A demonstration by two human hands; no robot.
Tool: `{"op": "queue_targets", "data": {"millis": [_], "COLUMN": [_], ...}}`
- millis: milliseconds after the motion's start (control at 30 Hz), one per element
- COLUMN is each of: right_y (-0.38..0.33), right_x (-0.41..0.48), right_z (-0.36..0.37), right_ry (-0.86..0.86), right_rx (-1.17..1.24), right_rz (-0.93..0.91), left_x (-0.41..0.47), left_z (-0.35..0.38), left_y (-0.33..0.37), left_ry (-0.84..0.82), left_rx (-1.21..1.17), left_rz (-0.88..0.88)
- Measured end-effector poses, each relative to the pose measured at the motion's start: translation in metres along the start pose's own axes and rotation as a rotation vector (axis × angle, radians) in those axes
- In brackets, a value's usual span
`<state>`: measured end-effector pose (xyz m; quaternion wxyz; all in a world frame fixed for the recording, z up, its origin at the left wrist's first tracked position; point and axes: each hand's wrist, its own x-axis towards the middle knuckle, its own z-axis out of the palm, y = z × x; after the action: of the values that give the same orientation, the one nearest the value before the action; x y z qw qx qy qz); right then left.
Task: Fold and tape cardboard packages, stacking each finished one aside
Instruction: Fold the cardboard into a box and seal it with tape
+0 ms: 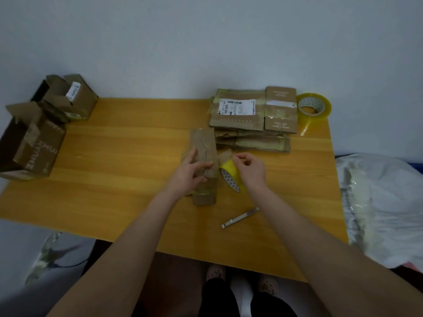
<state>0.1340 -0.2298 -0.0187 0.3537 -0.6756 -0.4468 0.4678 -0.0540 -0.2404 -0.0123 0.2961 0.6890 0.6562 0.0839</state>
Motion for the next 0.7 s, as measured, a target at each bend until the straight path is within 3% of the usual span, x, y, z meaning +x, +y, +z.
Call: {"op": "queue_targets", "data": {"millis": [167,333,700], "right_y": [-0.008,-0.014,-0.008], "right_x": [0.008,0.005,-0.011], "right_z": [0.018,0.047,0.04], "right_ry": [0.043,0.076,0.125], "right_rx": [0.049,0.058,0.007], "right_rz": [-0.021,-0.029,-0.032], "left_x": [0.008,0.006,0.004], "left_z": [-0.012,-0.023,-0.03], "left_y": [-0.036,-0.056,-0.054], "left_ry": [-0.007,-0.01,-0.029], "left_rx": [-0.127,-0.2,-0.083], "left_rz": [0.141,0.115,0.146]}}
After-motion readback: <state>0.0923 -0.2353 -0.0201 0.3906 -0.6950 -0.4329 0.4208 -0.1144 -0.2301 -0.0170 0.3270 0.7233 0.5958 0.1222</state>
